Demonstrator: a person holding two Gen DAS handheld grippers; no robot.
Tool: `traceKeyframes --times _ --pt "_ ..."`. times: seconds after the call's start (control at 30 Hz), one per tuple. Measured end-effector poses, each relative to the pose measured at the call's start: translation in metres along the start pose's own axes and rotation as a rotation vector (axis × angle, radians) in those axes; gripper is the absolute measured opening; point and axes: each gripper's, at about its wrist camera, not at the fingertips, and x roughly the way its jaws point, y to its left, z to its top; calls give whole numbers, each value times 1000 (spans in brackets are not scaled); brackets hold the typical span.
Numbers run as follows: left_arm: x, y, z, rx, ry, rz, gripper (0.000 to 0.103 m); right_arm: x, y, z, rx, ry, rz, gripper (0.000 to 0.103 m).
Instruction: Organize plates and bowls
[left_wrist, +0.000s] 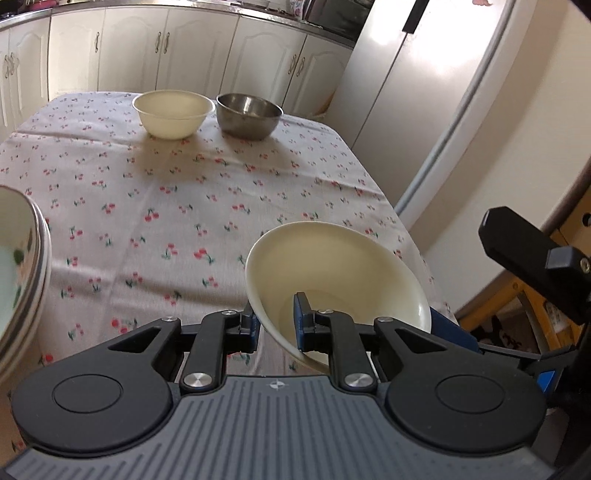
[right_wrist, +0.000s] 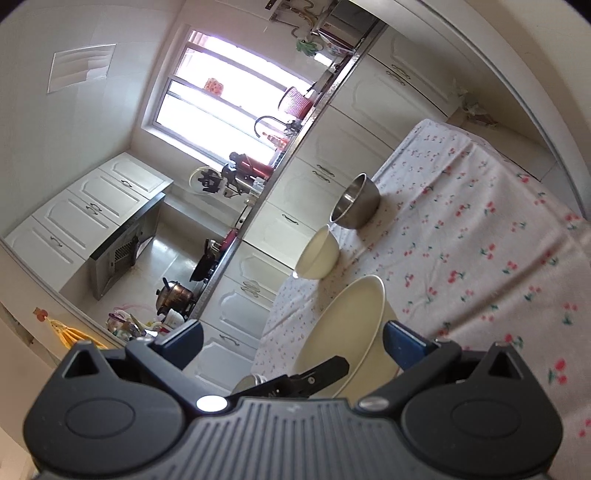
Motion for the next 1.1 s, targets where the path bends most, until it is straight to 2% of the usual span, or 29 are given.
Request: traceKeyframes --times 0.2,0.77,0.9,0.97,1.03,1.1 --pt "-6 -6 -17 7 11 -14 18 -7 -3 -5 -6 -11 -27 103" --pt "7 -2 -25 2 55 -46 18 -12 -9 -13 -28 -6 -111 103" --pt "2 7 -22 -19 56 -63 23 -20 -5 -9 -38 -38 -152 103" --pt "-2 14 -20 -26 50 -69 30 -26 -2 -5 -42 -59 -172 103" --pt "-8 22 -17 -36 45 -81 44 -31 3 -1 -52 -73 -198 103" --pt "-15 29 -14 -44 37 -91 50 -34 10 3 -69 -83 -223 103"
